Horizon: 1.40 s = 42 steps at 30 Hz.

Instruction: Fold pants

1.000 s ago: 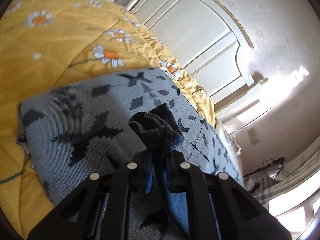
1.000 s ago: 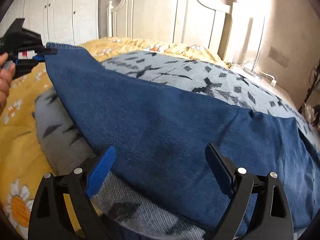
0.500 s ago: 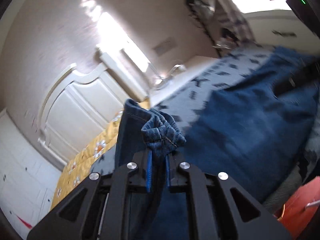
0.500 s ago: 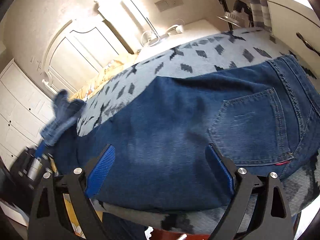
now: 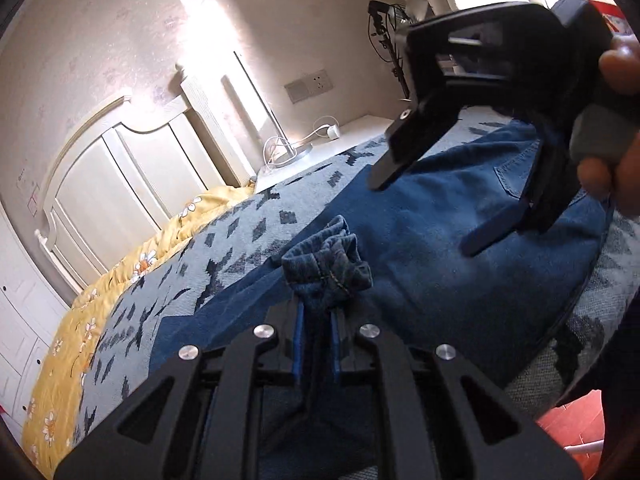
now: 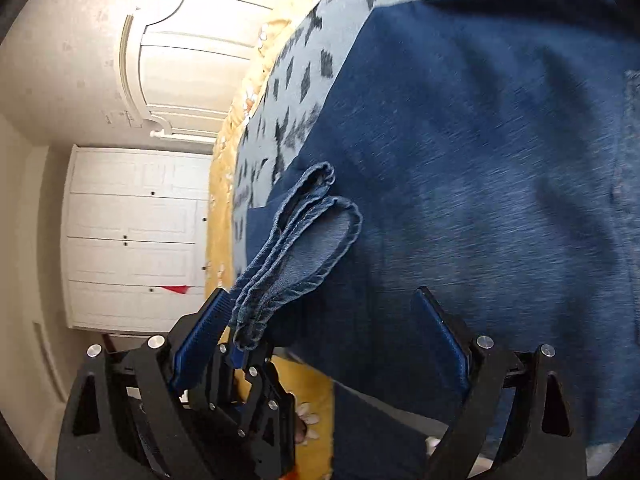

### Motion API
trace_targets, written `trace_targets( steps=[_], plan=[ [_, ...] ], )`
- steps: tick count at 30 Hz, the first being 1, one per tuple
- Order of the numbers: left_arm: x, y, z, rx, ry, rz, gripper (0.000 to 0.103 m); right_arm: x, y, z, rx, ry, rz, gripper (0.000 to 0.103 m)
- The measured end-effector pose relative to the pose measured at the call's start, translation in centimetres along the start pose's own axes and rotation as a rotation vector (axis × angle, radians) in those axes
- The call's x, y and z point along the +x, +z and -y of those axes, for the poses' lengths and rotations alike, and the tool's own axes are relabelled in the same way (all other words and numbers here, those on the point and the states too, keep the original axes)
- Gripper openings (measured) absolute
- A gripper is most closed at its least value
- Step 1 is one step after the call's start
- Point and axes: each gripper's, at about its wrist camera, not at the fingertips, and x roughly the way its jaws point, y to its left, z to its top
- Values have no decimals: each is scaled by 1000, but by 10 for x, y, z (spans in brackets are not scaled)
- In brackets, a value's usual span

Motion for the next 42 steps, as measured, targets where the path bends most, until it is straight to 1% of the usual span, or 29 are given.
trace_targets(
  steps=[2, 4, 6, 8, 10, 11, 12, 13, 14, 16, 17, 19, 21, 23, 25, 27, 28, 30, 31, 32, 33, 35, 38, 40, 41, 42],
  plan=[
    [-2, 1, 1, 9, -18, 2, 10, 23, 5, -4, 27, 50, -53, 89],
    [-3, 2, 0, 6, -33, 3, 10, 39, 8, -6, 53, 60, -71, 89],
    [-3, 2, -1, -3, -45, -2, 10, 53, 9, -5, 80, 100, -84, 89],
    [-3, 3, -2, -5, -56, 0, 10, 63, 12, -7, 78, 121, -93, 89],
    [-6, 2, 1, 13, -63, 10, 10, 74, 19, -9, 57, 119, -96, 89],
    [-6, 2, 2, 35, -58, 19, 10, 77, 24, -10, 44, 98, -79, 89],
    [-7, 1, 6, 63, -50, 27, 10, 77, 33, -12, 19, 55, -40, 82],
    [-9, 0, 11, 97, -37, 33, 10, 77, 39, -12, -6, 34, -13, 64],
    [-9, -3, 16, 137, -24, 36, 10, 78, 44, -14, -33, 17, -2, 55],
    [-5, -8, 28, 213, -6, 25, 10, 81, 51, -22, -106, -13, -5, 14],
    [-1, -11, 36, 257, 1, 15, 10, 83, 52, -29, -160, -51, -12, 11],
    [4, -17, 53, 357, 30, 22, 10, 84, 53, -41, -235, -121, -2, 9],
    [7, -19, 67, 424, 45, 28, 10, 78, 50, -53, -314, -179, 26, 9],
    [10, -20, 77, 450, 40, 32, 10, 75, 47, -58, -363, -220, 45, 9],
    [16, -22, 85, 459, 25, 17, 10, 78, 49, -51, -367, -267, 45, 9],
    [17, -22, 91, 465, 17, 15, 10, 75, 46, -38, -357, -263, 45, 9],
    [16, -22, 93, 469, 20, 20, 10, 67, 45, -31, -357, -257, 51, 9],
    [15, -24, 97, 487, 22, 31, 10, 59, 43, -29, -358, -237, 65, 9],
    [16, -26, 99, 493, 14, 26, 10, 58, 44, -28, -355, -239, 65, 9],
    [19, -29, 101, 499, 0, 12, 10, 61, 46, -23, -345, -267, 54, 10],
    [20, -32, 103, 507, -7, 4, 10, 60, 47, -18, -338, -286, 47, 19],
    [21, -33, 104, 516, -15, 2, 10, 60, 49, -13, -323, -268, 35, 22],
    [24, -34, 105, 505, -28, -7, 10, 58, 51, -18, -345, -290, 28, 27],
    [24, -34, 107, 500, -37, -11, 11, 55, 55, -19, -336, -289, 37, 27],
    [24, -34, 108, 493, -41, -10, 14, 52, 56, -20, -347, -292, 57, 25],
    [20, -33, 106, 482, -47, -8, 21, 51, 55, -21, -368, -312, 67, 19]
  ],
)
